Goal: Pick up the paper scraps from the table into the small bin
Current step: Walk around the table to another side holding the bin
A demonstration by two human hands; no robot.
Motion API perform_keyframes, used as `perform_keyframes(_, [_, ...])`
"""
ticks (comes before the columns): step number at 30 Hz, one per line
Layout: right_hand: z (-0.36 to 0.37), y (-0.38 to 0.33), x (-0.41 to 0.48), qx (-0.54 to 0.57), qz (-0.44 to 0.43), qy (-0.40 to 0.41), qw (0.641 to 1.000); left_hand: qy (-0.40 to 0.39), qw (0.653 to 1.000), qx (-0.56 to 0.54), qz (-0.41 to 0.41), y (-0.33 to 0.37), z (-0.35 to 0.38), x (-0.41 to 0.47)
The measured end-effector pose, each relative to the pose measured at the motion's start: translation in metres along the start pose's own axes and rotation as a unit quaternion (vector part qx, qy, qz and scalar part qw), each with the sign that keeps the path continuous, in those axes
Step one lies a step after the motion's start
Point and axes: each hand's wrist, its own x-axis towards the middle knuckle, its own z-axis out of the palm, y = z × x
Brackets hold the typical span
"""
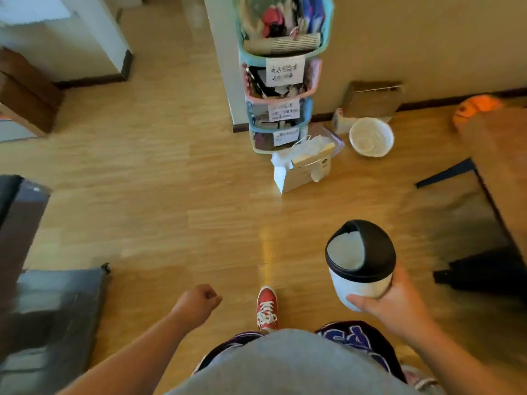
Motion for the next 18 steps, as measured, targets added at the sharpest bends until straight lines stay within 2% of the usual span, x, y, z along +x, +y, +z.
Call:
perform_keyframes(5, [-0.047,0.022,-0.011,0.056,0.047,0.128,0.989,-0.032,0.990,0.054,0.125,0.142,-0.030,0.060])
perform_keyframes(12, [-0.101,0.084,-0.048,0.120,0.154,0.270,0.943,-0.105,0.944,0.145,0.278,0.353,0.036,0.086])
perform_keyframes(18, [-0.152,0.127,-0.042,0.161,0.197,0.301,0.919,-0.150,0.910,0.192,0.336,0.477,0.095,0.083])
